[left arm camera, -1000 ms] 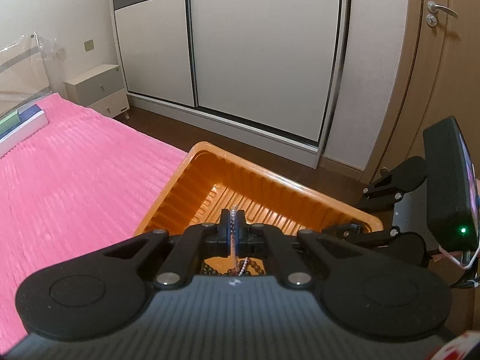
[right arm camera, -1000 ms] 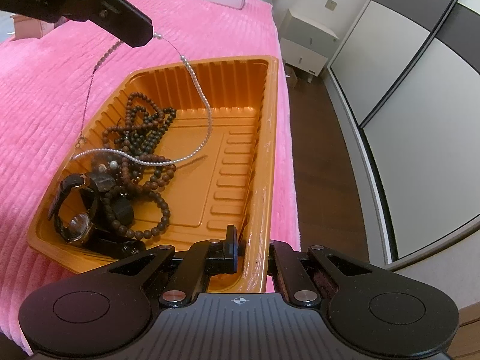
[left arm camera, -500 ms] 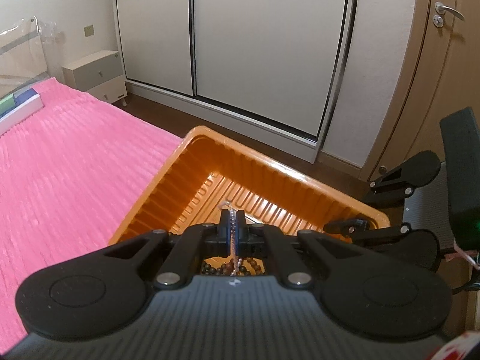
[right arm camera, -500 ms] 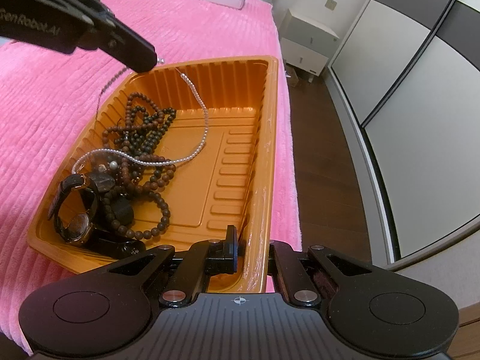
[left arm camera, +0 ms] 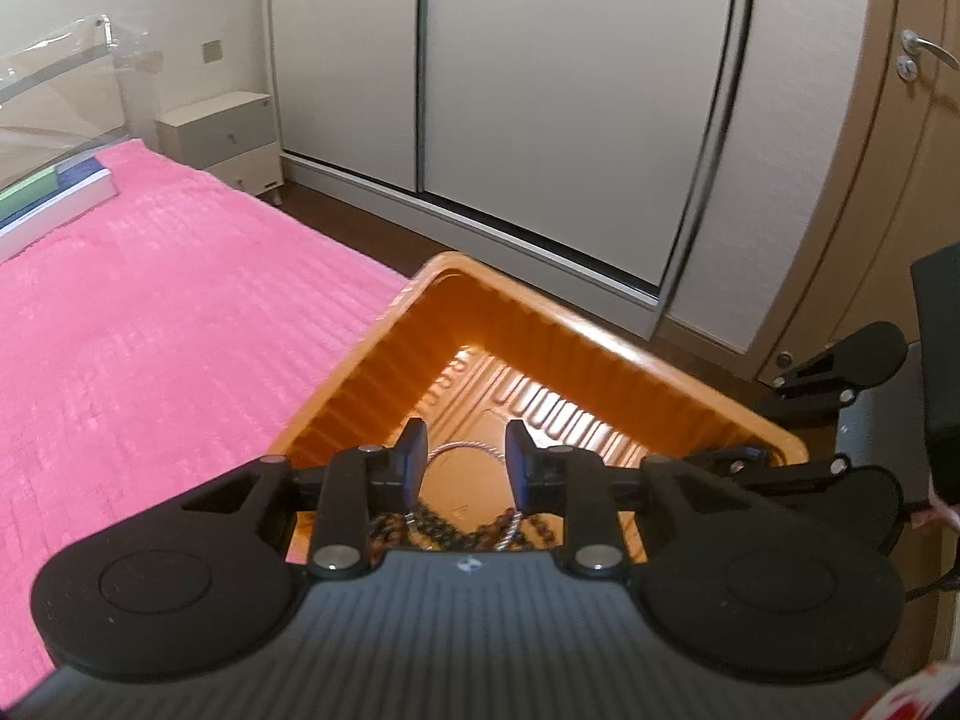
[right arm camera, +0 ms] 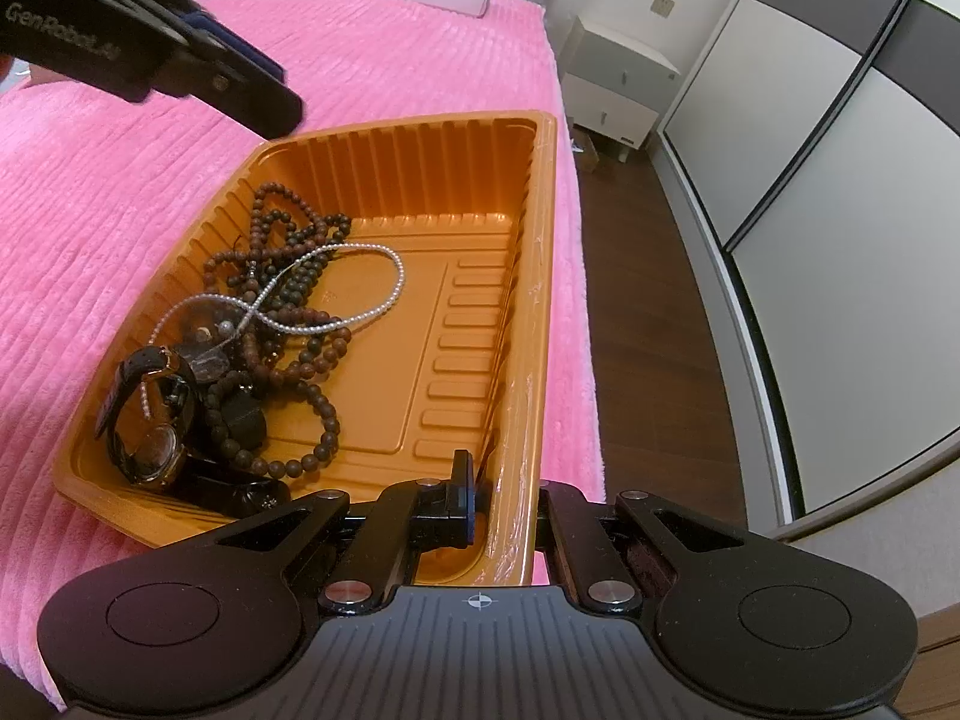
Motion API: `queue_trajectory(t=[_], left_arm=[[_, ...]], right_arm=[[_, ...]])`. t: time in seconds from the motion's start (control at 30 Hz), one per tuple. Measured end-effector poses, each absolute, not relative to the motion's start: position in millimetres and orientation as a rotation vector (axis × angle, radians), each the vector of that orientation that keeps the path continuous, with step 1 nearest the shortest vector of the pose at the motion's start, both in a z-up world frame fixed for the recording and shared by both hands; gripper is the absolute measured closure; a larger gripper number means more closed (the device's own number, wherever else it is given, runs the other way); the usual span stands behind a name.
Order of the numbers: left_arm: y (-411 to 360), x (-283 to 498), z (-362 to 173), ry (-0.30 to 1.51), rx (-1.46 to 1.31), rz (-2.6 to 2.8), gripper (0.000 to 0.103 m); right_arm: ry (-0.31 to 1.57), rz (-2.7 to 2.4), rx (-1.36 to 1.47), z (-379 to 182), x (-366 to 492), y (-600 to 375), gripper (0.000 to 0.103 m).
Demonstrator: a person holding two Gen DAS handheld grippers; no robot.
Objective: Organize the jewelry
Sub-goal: 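Lift the pearl strand over the orange tray and open the left gripper, then lower the orange tray onto the bedspread and open the right gripper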
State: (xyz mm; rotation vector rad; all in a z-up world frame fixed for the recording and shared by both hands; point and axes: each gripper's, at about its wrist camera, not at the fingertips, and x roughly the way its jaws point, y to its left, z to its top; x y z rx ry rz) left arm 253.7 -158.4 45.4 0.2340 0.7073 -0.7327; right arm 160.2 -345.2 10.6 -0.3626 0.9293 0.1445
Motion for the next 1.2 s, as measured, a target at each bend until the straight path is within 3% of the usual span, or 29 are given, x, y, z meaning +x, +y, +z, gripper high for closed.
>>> queue_trajectory(t=[0.3,0.7,0.8,0.83,0.87,0.9,0.93,0.97,1.2], left_arm=[[-105,242,41,0.707,0.171,-0.631,0.075],[-42,193,22,0.733,0.139,-0.401,0.064],[-29,178,13,0.751,0.11,-0.341,0.053],[-26,173,10,0.754,0.096,-0.327,0.04],[-23,167,9,0.748,0.083,-0.312,0.031],[-20,162,9,0.742,0.07,-0.298,0.028],[-16,157,8,0.742,0.05,-0.284,0.022],[-10,153,6,0.745,0.031,-0.271,0.017],[8,119,2,0.733,-0.074,-0.194,0.004]], right_arm=[[0.926,0.172,-0.315,11,162,-350,0.099],[0.968,0.186,0.054,-18,173,-394,0.098],[0.962,0.206,0.201,-26,172,-409,0.098],[0.953,0.212,0.243,-27,170,-413,0.098],[0.94,0.218,0.277,-26,168,-417,0.087],[0.926,0.215,0.305,-25,165,-420,0.074],[0.906,0.21,0.335,-22,161,-425,0.038],[0.868,0.197,0.37,-19,156,-430,0.022],[0.743,0.121,0.397,20,120,-437,0.022]])
